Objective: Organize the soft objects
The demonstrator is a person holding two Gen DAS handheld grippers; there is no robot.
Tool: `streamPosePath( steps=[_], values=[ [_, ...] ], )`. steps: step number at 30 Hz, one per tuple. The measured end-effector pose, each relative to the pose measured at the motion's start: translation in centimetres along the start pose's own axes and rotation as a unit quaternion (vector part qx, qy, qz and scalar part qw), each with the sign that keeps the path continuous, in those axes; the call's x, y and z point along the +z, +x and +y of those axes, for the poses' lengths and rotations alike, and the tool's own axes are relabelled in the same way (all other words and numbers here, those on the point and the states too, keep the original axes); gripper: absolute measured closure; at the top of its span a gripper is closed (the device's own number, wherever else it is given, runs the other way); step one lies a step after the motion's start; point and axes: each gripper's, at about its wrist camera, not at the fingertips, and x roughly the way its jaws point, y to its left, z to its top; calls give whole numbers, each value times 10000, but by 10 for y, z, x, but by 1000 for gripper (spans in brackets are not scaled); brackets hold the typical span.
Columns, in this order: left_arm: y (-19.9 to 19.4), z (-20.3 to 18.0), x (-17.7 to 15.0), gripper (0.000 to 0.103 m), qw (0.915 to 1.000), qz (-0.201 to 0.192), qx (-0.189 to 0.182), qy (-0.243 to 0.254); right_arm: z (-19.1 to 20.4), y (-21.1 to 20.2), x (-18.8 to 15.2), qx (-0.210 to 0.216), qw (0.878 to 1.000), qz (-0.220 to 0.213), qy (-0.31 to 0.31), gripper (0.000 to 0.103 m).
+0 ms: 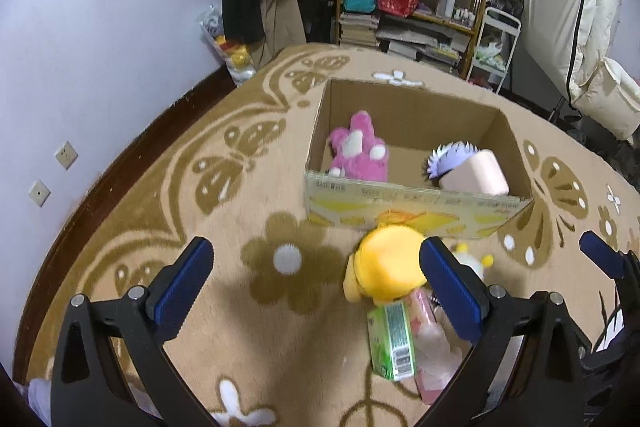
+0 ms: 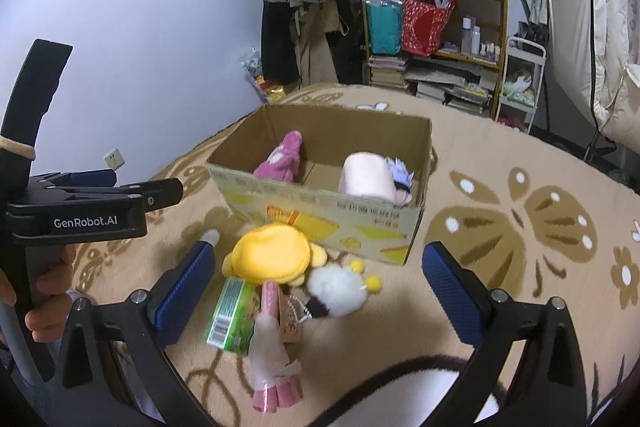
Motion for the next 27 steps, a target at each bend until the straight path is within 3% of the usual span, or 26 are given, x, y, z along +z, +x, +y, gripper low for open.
streamPosePath(
  steps=[17,27],
  values=[
    [37,1,-29,1,9979,633,-100,-131,5,38,-39,112,9972,739,-63,0],
    [56,-10,-38,1,9953,958,-138,46,4,63,-48,142,9933,1146,-7,0]
  ],
)
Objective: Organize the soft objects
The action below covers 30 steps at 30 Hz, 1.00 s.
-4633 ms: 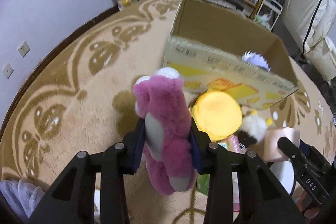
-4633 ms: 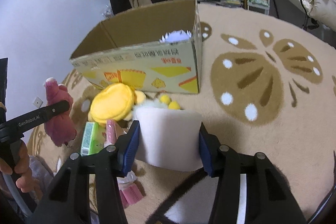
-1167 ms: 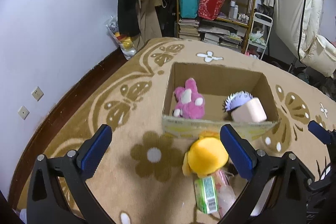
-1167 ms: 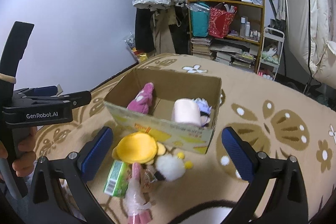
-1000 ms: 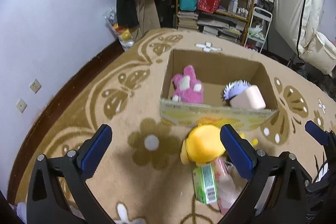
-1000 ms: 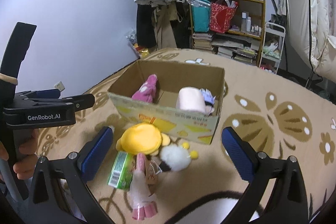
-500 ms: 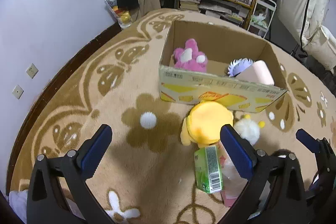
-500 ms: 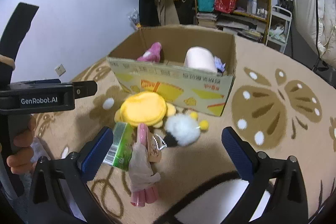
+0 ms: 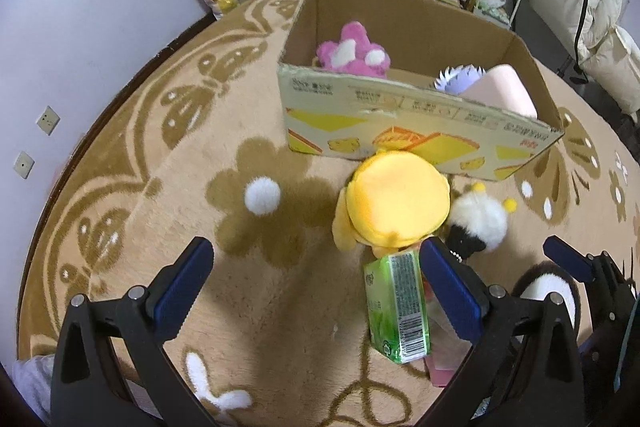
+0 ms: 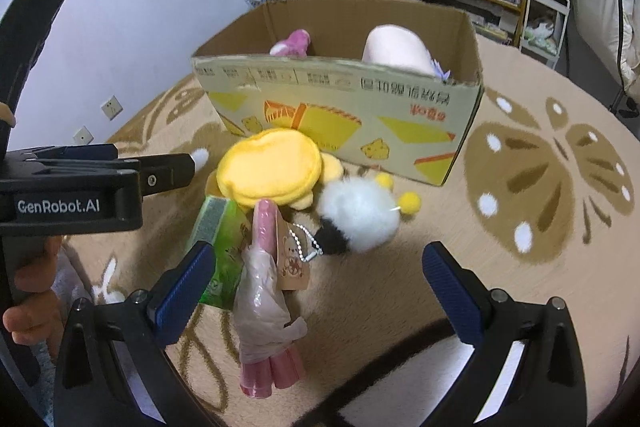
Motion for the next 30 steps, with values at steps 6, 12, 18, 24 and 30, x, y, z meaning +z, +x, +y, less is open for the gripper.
streamPosePath(
  steps=[6,12,18,24,30],
  values=[
    [12,-5,-1,1,9998,174,-60,30,-1,12,-3,-47,9998,187,73,0],
    [22,-11,-3,1,9993,348,-83,142,-3,21,-4,-15,9994,333,113,0],
    [30,-15,-3,1,9989,433,-57,196,-3,29,-5,-51,9990,431,136,0],
    [35,-14,-4,1,9984,522,-36,202,-1,31,-5,-17,9988,481,116,0],
    [37,-16,-6,1,9980,567,-23,270,0,33,-5,-10,9987,506,106,0]
  ],
)
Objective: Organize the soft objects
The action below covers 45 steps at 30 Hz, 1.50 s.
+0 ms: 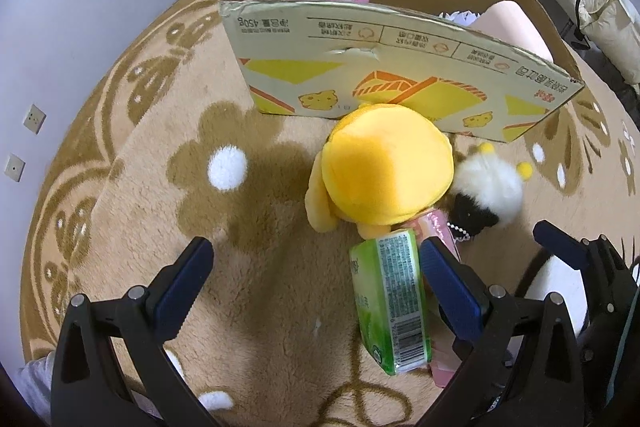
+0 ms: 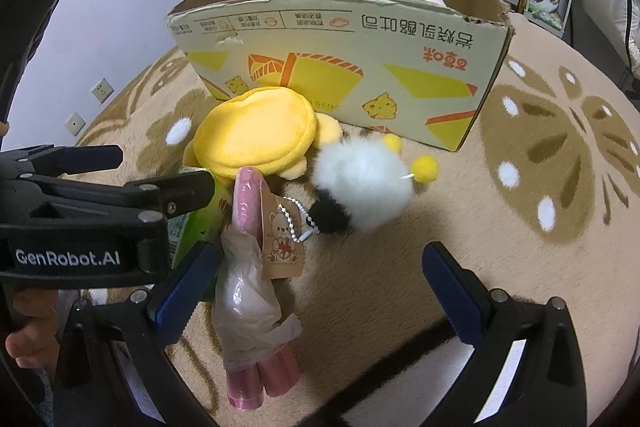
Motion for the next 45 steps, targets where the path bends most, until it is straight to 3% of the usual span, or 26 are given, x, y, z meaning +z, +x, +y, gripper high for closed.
streamPosePath(
  steps=[19,22,24,27,31,34,38,45],
  values=[
    [15,-6,-4,2,9995,306,-7,121,3,12,2,70,9997,240,-22,0],
    [15,-6,-5,3,9993,332,-1,149,4,15,1,75,9995,309,-45,10],
    [17,-5,-6,8,9992,364,-39,139,6,18,0,91,9992,377,-72,12],
    [18,-4,-7,18,9990,416,-167,86,10,19,1,223,9988,407,-143,25],
    [18,2,-9,57,9966,555,-562,-227,18,23,0,450,9976,469,-219,47],
    [18,6,-9,71,9952,594,-669,-397,22,24,0,620,9966,495,-233,64],
    [14,1,-12,74,9966,497,-595,-262,29,24,0,650,9964,442,-330,84],
    [0,-9,-9,74,9994,106,-316,51,19,9,2,694,9975,143,-55,86]
  ],
)
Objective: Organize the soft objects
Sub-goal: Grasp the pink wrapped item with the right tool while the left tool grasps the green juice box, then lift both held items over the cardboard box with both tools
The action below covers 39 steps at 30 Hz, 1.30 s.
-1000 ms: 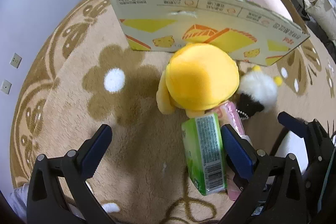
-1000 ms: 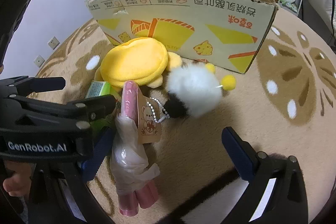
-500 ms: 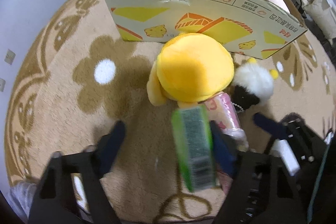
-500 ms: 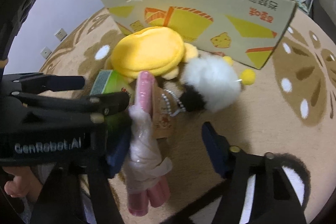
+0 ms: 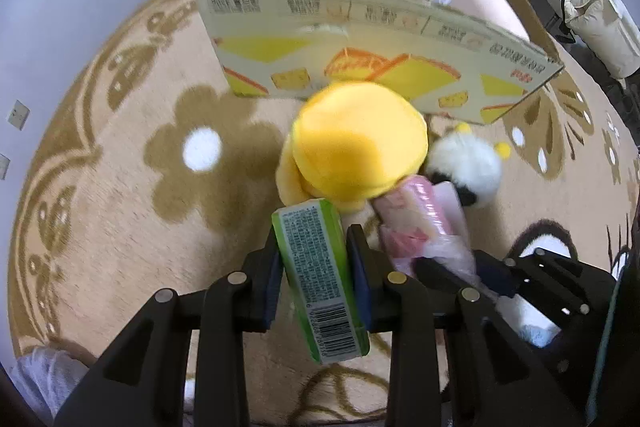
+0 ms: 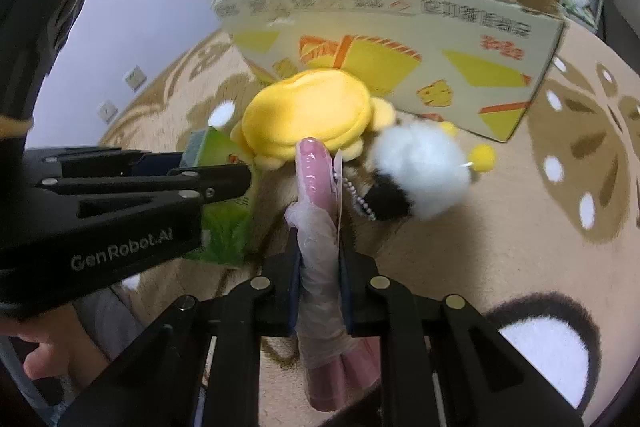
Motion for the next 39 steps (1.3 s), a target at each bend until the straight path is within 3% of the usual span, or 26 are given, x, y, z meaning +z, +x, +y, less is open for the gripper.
streamPosePath(
  steps=[11,20,23,29,32,39],
  values=[
    [-20,15,5,74,9990,-357,92,-251,-24,-26,-4,122,9987,-175,464,86],
    [-24,21,4,74,9984,-412,136,-359,-28,-15,-10,150,9981,190,561,82],
    [-25,20,3,74,9983,-419,154,-368,-30,-5,-15,215,9964,501,654,79],
    [-31,20,1,74,9976,-547,273,-320,-31,3,-22,41,9944,846,633,82],
    [-39,22,2,74,9966,-686,267,-362,-24,-5,-22,-55,9963,703,487,85],
    [-59,26,7,74,9915,-1121,532,-385,-25,-47,-19,90,9981,-134,598,85]
  ],
)
